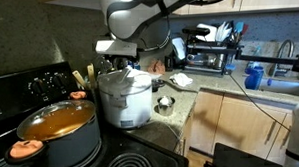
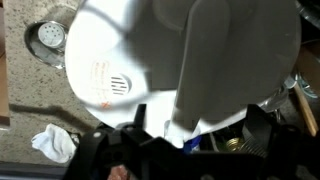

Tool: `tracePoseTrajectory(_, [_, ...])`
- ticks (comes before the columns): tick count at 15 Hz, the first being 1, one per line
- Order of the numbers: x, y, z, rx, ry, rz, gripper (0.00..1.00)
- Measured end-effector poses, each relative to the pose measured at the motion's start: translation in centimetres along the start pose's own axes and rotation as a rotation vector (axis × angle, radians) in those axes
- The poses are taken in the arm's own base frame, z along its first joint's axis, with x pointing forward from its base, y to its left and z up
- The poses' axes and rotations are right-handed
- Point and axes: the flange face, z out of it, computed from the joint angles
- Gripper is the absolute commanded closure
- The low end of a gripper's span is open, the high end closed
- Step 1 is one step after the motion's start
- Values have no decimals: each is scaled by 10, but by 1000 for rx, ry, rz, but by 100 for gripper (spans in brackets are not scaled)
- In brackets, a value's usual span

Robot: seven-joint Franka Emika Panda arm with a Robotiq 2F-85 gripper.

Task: Open the rice cooker

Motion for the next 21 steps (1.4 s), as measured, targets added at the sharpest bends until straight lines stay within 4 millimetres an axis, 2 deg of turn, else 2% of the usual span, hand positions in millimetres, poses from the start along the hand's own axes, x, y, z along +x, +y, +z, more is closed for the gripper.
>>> tracePoseTrajectory(6, [6, 8, -22, 29, -100, -157, 0])
tracePoseTrajectory(13, [5, 20, -37, 20, -158, -354, 0])
tracePoseTrajectory(21, [-11, 43, -47, 89, -433, -551, 0])
